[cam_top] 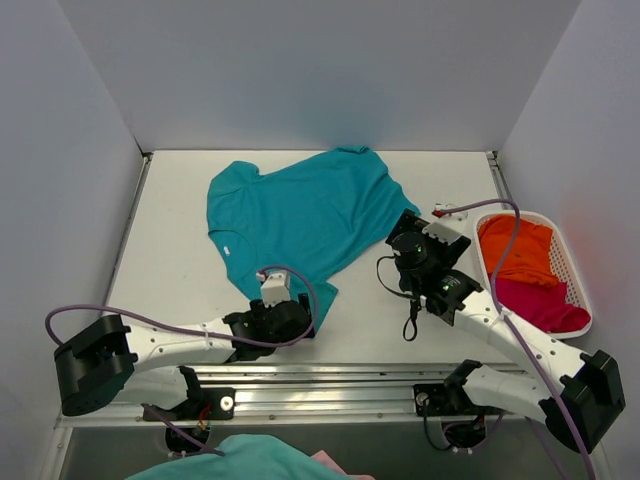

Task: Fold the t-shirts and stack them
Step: Flatten the tshirt out

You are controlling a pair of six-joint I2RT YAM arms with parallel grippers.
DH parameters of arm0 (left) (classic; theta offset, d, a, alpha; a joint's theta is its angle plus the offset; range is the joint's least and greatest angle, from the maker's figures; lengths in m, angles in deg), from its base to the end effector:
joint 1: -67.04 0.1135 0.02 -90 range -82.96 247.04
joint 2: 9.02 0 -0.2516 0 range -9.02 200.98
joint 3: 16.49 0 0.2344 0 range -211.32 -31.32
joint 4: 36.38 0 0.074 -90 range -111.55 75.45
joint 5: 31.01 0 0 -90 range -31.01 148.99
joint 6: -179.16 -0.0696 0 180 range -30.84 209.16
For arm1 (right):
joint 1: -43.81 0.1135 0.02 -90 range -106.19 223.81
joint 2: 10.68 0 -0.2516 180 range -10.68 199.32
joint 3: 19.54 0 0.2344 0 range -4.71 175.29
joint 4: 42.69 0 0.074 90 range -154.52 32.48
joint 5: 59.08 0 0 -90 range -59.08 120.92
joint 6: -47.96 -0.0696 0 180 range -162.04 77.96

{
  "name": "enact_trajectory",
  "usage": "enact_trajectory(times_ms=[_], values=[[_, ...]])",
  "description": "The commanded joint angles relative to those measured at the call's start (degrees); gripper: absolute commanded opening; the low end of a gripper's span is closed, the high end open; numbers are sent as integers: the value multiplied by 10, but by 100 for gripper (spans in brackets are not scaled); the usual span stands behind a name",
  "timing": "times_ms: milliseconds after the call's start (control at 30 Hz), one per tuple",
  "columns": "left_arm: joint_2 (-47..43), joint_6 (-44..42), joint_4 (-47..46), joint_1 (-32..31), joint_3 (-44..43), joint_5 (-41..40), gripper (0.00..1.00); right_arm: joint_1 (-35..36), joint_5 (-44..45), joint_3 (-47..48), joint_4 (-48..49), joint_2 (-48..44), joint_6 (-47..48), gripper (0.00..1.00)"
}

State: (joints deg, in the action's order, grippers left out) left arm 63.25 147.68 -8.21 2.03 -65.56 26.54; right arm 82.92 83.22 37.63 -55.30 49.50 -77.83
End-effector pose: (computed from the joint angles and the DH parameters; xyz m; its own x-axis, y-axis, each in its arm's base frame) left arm 0.1360 -0.2033 0.1571 -0.7039 -0.1932 -0.6835 0.0441 0.9486 -0.3135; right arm 0.2219 0.1094 0.2881 -0.0493 0.4208 -0.9058 0.2889 0.8741 0.3904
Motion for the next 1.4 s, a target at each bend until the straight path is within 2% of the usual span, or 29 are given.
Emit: enact_trajectory(times_ms=[0, 167, 333, 367, 500, 633, 667, 733, 767, 833, 867, 967, 1000, 1100, 1200, 1267, 1300, 1367], values=[[11, 113, -69, -21, 43, 27, 94, 4, 27, 19, -10, -15, -10, 100], [36, 187, -90, -38, 50, 11, 91, 4, 21, 11, -11, -40, -12, 100], [119, 199, -123, -43, 18, 21, 90, 3, 21, 5, -13, -62, -11, 100], [135, 199, -162, -43, 15, 26, 90, 3, 21, 5, -14, -63, -11, 100], [214, 187, -210, -43, -3, 53, 85, 3, 25, 8, -20, -66, -14, 100], [262, 170, -215, -43, -38, 74, 60, 4, 26, 7, -19, -64, -14, 100], [268, 167, -223, -42, -41, 75, 49, 3, 26, 7, -19, -61, -15, 100], [281, 163, -227, -40, -43, 74, 39, 4, 26, 8, -19, -58, -15, 100], [284, 161, -227, -35, -47, 74, 31, 4, 27, 9, -19, -56, -15, 100], [295, 150, -234, -29, -49, 74, 26, 4, 27, 9, -20, -53, -16, 100], [299, 149, -239, -21, -48, 76, 18, 4, 26, 9, -19, -52, -16, 100], [314, 140, -266, -1, -41, 85, 10, 3, 28, 9, -19, -50, -15, 100], [324, 133, -277, 15, -34, 94, 3, 3, 28, 9, -18, -50, -15, 100], [335, 122, -303, 45, -19, 108, 2, 4, 28, 8, -17, -47, -14, 100], [298, 124, -300, 61, 12, 77, 2, 3, 28, 8, -15, -43, -14, 100], [253, 134, -240, 61, 23, 36, 2, 4, 27, 9, -15, -38, -13, 100], [199, 139, -206, 60, 26, 14, 2, 4, 26, 9, -13, -37, -13, 100], [139, 156, -93, 50, 31, -56, 2, 3, 23, 8, -9, -31, -11, 100]])
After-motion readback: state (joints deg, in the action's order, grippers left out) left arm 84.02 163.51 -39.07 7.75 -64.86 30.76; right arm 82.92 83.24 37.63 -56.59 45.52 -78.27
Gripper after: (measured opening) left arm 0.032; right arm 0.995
